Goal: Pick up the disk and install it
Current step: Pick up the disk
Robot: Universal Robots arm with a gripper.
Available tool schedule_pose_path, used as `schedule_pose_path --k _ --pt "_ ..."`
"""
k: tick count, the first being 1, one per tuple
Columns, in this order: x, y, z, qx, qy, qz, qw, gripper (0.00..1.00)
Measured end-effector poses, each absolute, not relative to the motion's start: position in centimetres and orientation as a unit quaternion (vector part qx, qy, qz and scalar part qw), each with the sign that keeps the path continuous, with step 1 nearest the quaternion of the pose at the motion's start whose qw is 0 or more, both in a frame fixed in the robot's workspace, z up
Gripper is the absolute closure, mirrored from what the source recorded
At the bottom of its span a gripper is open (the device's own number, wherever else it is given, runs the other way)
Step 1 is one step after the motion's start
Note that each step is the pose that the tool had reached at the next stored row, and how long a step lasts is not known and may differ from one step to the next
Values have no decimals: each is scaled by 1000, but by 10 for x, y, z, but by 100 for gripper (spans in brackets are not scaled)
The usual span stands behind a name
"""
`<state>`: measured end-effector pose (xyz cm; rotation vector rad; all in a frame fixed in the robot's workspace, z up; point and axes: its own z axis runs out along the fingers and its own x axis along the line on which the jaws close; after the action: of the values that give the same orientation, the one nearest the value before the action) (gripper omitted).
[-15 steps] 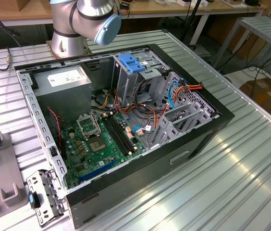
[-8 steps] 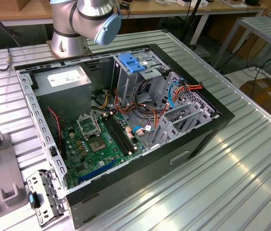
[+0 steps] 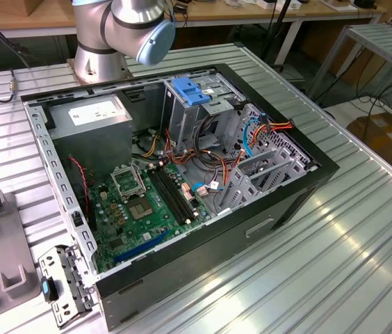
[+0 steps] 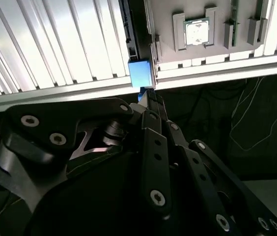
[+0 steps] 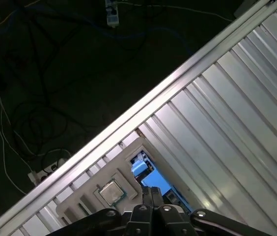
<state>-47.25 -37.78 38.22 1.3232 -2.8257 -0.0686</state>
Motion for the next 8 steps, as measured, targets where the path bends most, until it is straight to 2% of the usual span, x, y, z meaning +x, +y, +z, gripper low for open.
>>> schedule_pose_path --k 8 --pt "-472 -378 382 462 -886 -22 11 89"
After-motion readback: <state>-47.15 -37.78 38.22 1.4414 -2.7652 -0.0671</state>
